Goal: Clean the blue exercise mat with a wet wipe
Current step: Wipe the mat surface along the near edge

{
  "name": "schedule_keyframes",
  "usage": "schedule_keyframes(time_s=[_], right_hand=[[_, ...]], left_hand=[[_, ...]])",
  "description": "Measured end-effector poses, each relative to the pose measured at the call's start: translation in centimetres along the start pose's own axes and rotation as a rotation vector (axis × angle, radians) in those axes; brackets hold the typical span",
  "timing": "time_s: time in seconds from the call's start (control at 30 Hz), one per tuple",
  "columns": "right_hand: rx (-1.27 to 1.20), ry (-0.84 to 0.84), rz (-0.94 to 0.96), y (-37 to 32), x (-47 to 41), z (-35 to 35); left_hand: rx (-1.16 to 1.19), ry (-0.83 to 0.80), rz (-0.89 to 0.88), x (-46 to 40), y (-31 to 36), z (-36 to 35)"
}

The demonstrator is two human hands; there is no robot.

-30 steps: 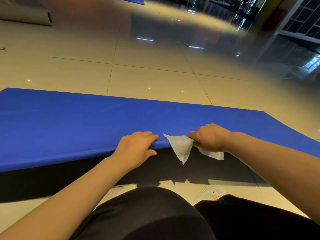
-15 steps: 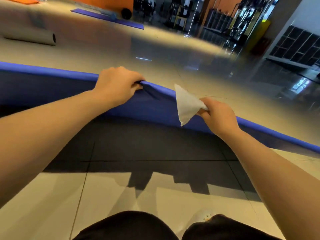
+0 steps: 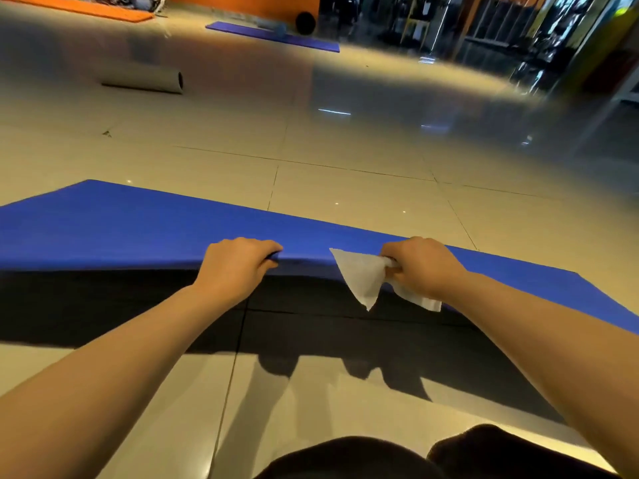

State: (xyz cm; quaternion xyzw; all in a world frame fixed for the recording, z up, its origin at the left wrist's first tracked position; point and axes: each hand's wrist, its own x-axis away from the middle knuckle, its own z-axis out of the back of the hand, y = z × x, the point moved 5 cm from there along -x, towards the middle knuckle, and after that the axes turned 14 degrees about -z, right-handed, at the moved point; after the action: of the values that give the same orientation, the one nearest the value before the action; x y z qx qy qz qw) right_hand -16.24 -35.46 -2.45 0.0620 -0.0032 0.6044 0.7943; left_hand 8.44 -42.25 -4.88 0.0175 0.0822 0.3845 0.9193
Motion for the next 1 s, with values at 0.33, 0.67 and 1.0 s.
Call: schedule_keyframes(time_s=[0.33,0.67,1.0], right_hand=[[-0.534,0.547,-0.007,0.2,0.9,11.4],[0.08,-0.106,0.05,1.1,2.1,-5.7],[-0.264,-0.263,-0.183,5.5,3.1,-8.3]], left_hand=[[0.028,0.795,-0.053,1.2,-0.1,10.2],[0.409,-0.035,0.244,4.6,2.3,-8.5],[0.831,-0.166,0.36,4.3,4.7,-14.5]])
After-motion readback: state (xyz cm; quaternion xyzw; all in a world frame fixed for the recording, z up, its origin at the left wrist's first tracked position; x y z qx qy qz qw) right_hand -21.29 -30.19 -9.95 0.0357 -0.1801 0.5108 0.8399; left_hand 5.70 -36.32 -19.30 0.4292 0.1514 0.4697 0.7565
